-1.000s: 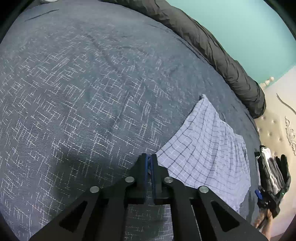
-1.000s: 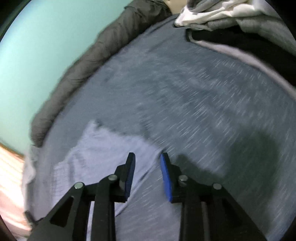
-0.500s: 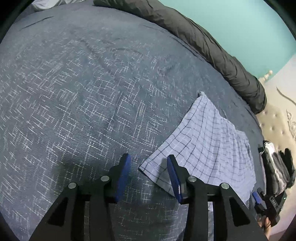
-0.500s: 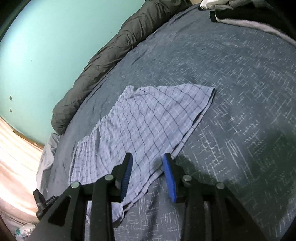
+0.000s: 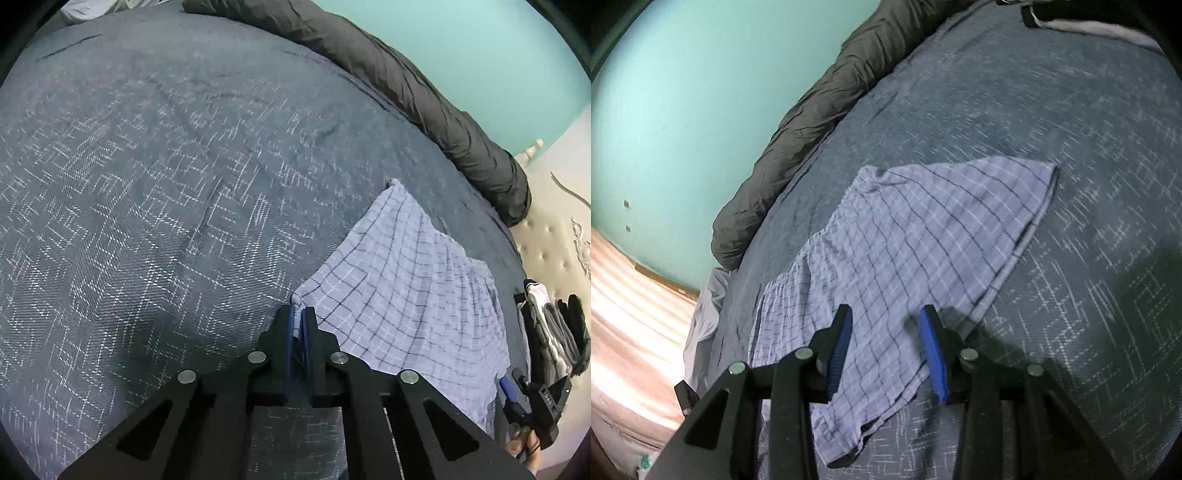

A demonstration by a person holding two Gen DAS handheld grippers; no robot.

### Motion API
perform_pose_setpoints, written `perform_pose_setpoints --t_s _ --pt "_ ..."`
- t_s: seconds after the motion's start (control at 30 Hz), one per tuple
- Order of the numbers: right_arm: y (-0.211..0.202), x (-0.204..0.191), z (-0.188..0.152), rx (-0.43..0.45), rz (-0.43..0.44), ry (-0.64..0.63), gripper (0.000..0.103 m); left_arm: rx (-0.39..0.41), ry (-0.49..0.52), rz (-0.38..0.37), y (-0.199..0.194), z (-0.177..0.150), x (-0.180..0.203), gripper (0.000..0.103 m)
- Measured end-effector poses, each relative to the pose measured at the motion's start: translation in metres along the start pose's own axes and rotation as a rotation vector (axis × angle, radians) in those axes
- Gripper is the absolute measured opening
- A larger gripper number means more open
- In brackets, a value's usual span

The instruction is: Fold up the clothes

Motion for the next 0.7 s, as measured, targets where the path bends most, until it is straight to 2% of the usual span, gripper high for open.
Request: perform_pose_setpoints --t_s 0.13,0.37,0.5,0.6,0.7 --pt "-0.006 0.005 0.004 0.005 0.009 0.013 0.038 0.028 0.028 -0.006 -0.007 0.003 0.014 0.004" --pt "-0.013 0.009 0.011 0.011 0.024 0.029 0.038 0.030 0.135 -0.022 -0.011 0.005 0.059 0.004" --pt "-0.018 0.011 0.015 0.014 0.033 0.038 0.038 0.018 0.149 -0.040 -0.014 0.008 0.086 0.004" --pt "-0.021 0.012 0.018 0.017 0.040 0.044 0.038 0.014 0.200 -0.042 -0.017 0.015 0.122 0.004" --pt "-0.024 0.014 0.021 0.019 0.046 0.051 0.038 0.003 0.253 -0.075 -0.018 0.021 0.171 0.004"
Point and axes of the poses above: each gripper's, at about its wrist camera, not at the fingertips, and y roughly the way its jaws point, x to its right, z to its top, the point moved 8 cm from there along y, roughly the way its jaws point, and after that the axes turned 4 degrees about -x, right-handed, at the moved point
